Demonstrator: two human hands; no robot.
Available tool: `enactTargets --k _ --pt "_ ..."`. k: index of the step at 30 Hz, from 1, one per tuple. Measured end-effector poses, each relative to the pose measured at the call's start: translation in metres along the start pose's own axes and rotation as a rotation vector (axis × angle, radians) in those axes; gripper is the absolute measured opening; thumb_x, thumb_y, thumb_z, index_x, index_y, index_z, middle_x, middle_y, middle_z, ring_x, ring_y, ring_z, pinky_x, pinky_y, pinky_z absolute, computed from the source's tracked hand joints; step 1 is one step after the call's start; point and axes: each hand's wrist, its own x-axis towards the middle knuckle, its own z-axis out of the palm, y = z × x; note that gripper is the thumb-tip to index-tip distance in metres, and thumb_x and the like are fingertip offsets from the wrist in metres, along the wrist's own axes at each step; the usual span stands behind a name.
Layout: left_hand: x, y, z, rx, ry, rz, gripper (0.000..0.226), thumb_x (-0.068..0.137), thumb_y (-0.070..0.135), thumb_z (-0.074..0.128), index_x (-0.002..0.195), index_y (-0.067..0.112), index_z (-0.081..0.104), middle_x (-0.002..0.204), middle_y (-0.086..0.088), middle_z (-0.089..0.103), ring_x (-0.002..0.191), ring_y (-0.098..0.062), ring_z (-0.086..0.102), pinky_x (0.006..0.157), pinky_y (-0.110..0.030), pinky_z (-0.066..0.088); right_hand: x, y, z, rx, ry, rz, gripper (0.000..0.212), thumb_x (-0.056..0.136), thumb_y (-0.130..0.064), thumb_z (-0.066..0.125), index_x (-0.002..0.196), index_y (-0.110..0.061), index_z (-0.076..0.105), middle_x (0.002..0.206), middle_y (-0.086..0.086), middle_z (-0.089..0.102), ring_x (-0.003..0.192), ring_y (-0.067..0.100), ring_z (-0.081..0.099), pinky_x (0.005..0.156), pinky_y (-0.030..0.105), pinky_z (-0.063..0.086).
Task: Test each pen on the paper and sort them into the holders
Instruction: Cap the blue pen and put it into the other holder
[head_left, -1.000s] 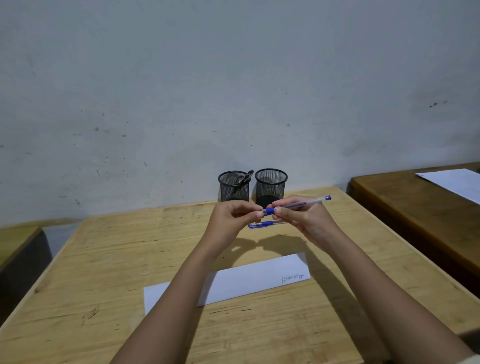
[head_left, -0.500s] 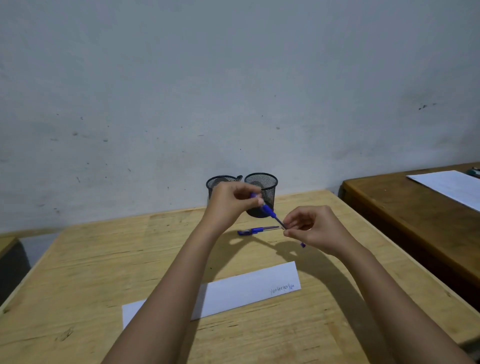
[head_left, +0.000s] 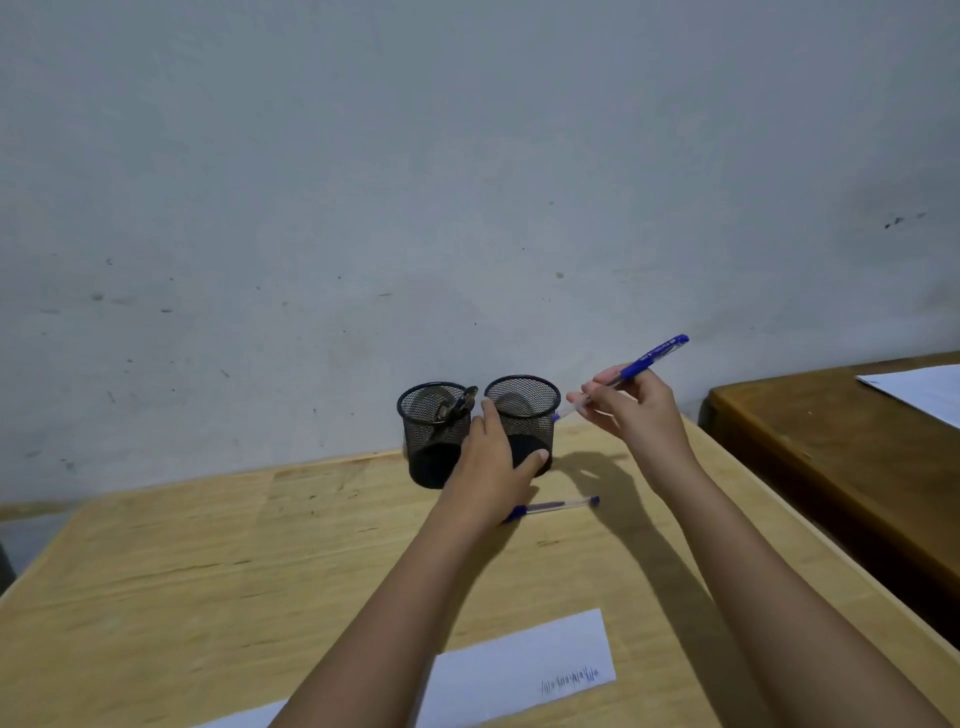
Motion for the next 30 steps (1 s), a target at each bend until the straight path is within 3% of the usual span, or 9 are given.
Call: enactTargets --k 3,6,12,15,17,21,25,30 --pt "0.012 -0.004 0.004 -0.079 0.043 -0.003 0.095 0.088 0.047 0.054 0.148 0.009 -0.008 0.158 -0.008 0.006 0.145 -0.022 0.011 0.115 -0.035 0.018 0.022 0.01 0.011 -0.021 0.051 -0.015 0.013 0.083 0.001 0.062 0.078 -0.01 0.056 0.083 0.006 0.057 0.087 0.031 0.069 0.08 0.035 0.056" --pt "0.023 -0.008 0.006 -0.147 0.027 -0.015 0.097 0.087 0.051 0.054 0.148 0.012 -0.01 0.159 -0.006 0.003 0.146 -0.019 0.009 0.115 -0.032 0.016 0.037 0.024 0.019 -0.209 0.081 -0.079 0.012 0.08 -0.004 0.066 0.079 -0.015 0.061 0.081 0.005 0.064 0.086 0.026 0.068 0.082 0.035 0.055" --pt "0.036 -0.017 0.012 -0.247 0.05 0.006 0.092 0.087 0.055 0.05 0.149 0.016 -0.006 0.157 -0.006 0.016 0.143 -0.018 0.019 0.114 -0.033 0.021 0.051 0.035 0.028 -0.543 0.037 -0.116 0.005 0.079 -0.008 0.064 0.083 -0.01 0.067 0.082 0.002 0.066 0.08 0.012 0.06 0.074 0.018 0.045" --pt "0.04 -0.021 0.015 -0.242 0.058 0.02 0.086 0.089 0.054 0.047 0.149 0.02 -0.005 0.156 -0.006 0.02 0.142 -0.02 0.023 0.114 -0.036 0.025 0.055 0.033 0.029 -0.601 0.005 -0.13 0.005 0.081 -0.01 0.063 0.079 -0.009 0.068 0.074 -0.009 0.06 0.073 0.004 0.054 0.058 0.002 0.038" --pt "0.041 -0.022 0.016 -0.254 0.064 0.023 0.084 0.089 0.054 0.047 0.149 0.023 -0.004 0.155 -0.007 0.024 0.14 -0.02 0.027 0.113 -0.038 0.029 0.055 0.033 0.028 -0.632 -0.024 -0.124 0.008 0.081 -0.012 0.065 0.087 -0.009 0.069 0.077 -0.009 0.06 0.074 0.005 0.054 0.062 0.006 0.04" --pt "0.041 -0.022 0.018 -0.277 0.071 0.04 0.084 0.09 0.05 0.048 0.149 0.02 -0.003 0.156 -0.006 0.02 0.142 -0.019 0.023 0.114 -0.034 0.024 0.055 0.039 0.025 -0.606 -0.052 -0.114 0.035 0.076 -0.011 0.071 0.11 -0.009 0.062 0.105 0.009 0.063 0.097 0.016 0.057 0.083 0.024 0.043" --pt "0.04 -0.023 0.018 -0.28 0.05 0.036 0.084 0.09 0.051 0.048 0.149 0.022 -0.004 0.157 -0.006 0.018 0.143 -0.019 0.022 0.115 -0.036 0.024 0.047 0.041 0.019 -0.547 -0.045 -0.063 0.049 0.076 -0.015 0.073 0.122 -0.008 0.056 0.119 0.009 0.058 0.103 0.014 0.056 0.084 0.024 0.043" --pt "0.035 -0.02 0.011 -0.225 0.03 -0.011 0.085 0.09 0.046 0.051 0.149 0.021 -0.006 0.147 -0.015 0.036 0.135 -0.026 0.036 0.111 -0.042 0.033 0.024 0.039 0.007 -0.476 -0.033 -0.033 0.039 0.076 -0.012 0.073 0.113 -0.009 0.061 0.111 0.007 0.063 0.102 0.013 0.057 0.079 0.017 0.041"
